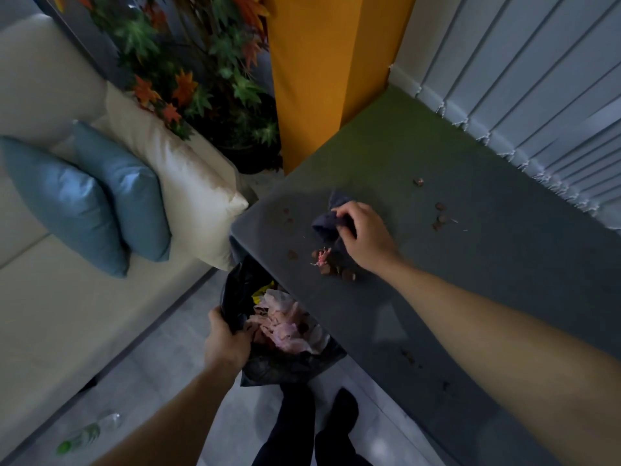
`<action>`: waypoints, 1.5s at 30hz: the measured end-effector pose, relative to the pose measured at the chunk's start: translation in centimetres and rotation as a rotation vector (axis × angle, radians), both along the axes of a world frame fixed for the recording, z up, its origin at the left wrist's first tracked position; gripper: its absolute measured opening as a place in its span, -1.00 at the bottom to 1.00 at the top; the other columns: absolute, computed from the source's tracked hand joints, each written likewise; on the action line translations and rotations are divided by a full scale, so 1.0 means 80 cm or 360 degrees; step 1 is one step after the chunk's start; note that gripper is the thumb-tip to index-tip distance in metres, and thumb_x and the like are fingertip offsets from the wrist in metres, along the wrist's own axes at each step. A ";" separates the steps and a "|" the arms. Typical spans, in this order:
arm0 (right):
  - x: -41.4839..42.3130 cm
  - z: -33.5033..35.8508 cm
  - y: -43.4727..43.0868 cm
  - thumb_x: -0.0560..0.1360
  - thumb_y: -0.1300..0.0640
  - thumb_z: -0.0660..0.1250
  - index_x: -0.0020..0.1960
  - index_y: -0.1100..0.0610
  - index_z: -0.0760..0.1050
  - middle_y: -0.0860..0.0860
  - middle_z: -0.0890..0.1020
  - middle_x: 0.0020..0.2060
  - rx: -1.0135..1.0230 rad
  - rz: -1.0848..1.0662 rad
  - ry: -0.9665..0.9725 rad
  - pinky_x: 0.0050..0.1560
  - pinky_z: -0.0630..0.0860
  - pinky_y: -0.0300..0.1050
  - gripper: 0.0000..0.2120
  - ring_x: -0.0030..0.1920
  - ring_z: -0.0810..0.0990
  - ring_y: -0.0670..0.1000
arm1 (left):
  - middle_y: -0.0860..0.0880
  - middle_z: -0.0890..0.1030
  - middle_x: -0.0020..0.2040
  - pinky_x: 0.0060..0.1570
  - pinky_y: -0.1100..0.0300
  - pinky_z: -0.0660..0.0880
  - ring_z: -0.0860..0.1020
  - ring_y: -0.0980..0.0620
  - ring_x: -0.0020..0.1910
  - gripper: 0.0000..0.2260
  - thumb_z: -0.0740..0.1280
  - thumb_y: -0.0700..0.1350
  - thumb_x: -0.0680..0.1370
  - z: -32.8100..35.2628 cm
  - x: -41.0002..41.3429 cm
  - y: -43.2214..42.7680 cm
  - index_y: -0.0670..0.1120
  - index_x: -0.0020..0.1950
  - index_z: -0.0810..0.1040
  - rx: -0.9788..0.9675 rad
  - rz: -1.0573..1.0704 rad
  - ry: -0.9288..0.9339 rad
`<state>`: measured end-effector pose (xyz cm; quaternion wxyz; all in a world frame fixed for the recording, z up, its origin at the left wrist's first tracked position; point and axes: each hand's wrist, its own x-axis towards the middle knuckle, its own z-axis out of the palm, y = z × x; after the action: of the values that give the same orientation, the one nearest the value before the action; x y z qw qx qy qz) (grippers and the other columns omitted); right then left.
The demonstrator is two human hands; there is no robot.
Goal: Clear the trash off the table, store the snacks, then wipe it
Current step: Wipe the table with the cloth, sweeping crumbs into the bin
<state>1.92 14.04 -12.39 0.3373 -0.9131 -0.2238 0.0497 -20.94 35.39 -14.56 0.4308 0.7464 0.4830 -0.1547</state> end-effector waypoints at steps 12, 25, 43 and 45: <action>-0.110 -0.006 0.000 0.52 0.16 0.34 0.24 0.11 0.61 -0.01 0.62 0.08 -0.0108 0.0312 -0.0212 0.17 0.44 -0.04 -0.70 0.07 0.45 0.14 | -0.16 0.48 0.09 -0.20 0.05 0.46 0.48 -0.14 -0.07 -0.54 0.26 -0.18 0.56 0.002 -0.012 -0.021 -0.01 0.42 0.19 -0.0045 -0.0001 -0.0010; -0.215 -0.003 -0.001 0.46 0.26 0.28 0.19 0.12 0.60 0.00 0.60 0.10 0.0173 0.0451 -0.0251 0.20 0.44 -0.07 -0.67 0.08 0.47 0.13 | -0.14 0.47 0.07 -0.21 0.06 0.48 0.47 -0.09 -0.08 -0.53 0.25 -0.23 0.56 0.002 -0.039 -0.046 -0.01 0.42 0.19 -0.0097 0.0045 -0.0067; -0.189 0.004 -0.017 0.43 0.23 0.33 -0.02 0.18 0.55 0.08 0.57 -0.08 0.0106 0.0319 -0.0098 0.04 0.46 0.07 -0.86 -0.03 0.48 0.15 | -0.14 0.50 0.06 -0.18 0.07 0.49 0.50 -0.12 -0.07 -0.54 0.22 -0.28 0.54 0.006 -0.042 -0.044 -0.02 0.40 0.21 -0.0091 0.0064 -0.0119; -0.159 0.013 -0.001 0.43 0.27 0.33 0.00 0.22 0.54 0.13 0.56 -0.07 0.0251 -0.0065 -0.0147 0.07 0.45 0.05 -0.85 -0.02 0.48 0.16 | -0.14 0.50 0.08 -0.12 0.04 0.49 0.49 -0.13 -0.02 -0.53 0.24 -0.26 0.55 0.006 -0.041 -0.039 -0.01 0.41 0.20 -0.0091 0.0047 -0.0114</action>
<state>-10.77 13.94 -11.39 0.3984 -0.8894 -0.2237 -0.0170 -24.22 32.25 -14.06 0.4714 0.7315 0.4736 -0.1352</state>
